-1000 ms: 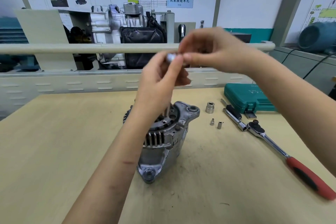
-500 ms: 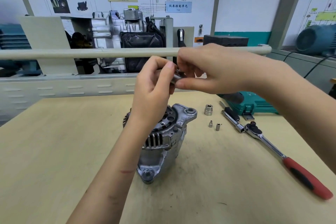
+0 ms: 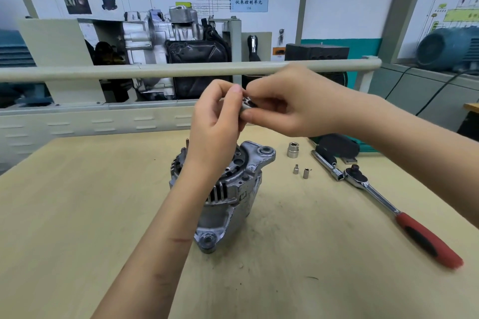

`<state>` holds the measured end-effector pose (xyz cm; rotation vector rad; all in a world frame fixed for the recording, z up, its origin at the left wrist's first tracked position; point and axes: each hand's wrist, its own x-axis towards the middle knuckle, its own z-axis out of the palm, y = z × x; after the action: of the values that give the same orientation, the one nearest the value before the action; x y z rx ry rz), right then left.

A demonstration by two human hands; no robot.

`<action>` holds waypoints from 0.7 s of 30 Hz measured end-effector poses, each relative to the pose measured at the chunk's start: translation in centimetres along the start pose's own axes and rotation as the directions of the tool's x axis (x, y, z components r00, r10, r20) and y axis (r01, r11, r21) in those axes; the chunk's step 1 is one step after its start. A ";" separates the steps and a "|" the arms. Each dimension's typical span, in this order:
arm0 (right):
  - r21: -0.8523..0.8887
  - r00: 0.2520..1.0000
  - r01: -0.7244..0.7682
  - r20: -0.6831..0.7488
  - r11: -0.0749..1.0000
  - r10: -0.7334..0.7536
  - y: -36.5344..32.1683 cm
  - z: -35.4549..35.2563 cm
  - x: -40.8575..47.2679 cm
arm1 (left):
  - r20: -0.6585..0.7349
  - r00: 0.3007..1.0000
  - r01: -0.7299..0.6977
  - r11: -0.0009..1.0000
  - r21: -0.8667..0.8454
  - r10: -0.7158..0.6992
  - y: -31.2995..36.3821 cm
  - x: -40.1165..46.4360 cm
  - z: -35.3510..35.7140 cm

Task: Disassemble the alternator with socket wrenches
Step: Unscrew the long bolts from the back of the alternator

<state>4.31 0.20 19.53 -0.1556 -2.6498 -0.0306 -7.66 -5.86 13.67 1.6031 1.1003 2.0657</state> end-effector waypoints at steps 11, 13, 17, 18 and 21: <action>-0.071 0.947 -0.321 -0.033 0.944 0.319 2.3 2.6 -0.7 | 0.051 0.967 0.254 0.964 -0.081 -0.250 -2.0 0.1 0.5; -0.124 0.954 -0.301 -0.026 0.946 0.300 2.9 2.9 -1.1 | 0.135 0.970 0.174 0.968 0.180 -0.200 -2.1 -0.1 -1.0; -0.166 0.957 -0.290 -0.040 0.943 0.287 3.5 3.3 -1.2 | 0.280 0.910 0.128 0.849 0.513 -0.307 -2.5 -1.1 -3.2; -0.166 0.958 -0.285 -0.041 0.944 0.283 3.6 3.4 -1.1 | 0.317 0.888 0.126 0.839 0.529 -0.333 -2.6 -1.4 -3.3; -0.110 0.965 -0.262 -0.001 0.959 0.263 3.4 3.2 -0.8 | 0.360 0.875 0.082 0.832 0.549 -0.323 -2.7 -1.7 -3.4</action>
<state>3.91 3.61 16.33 -0.5447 -2.6189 -0.0868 -10.78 -6.44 10.30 1.9489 1.6524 1.2155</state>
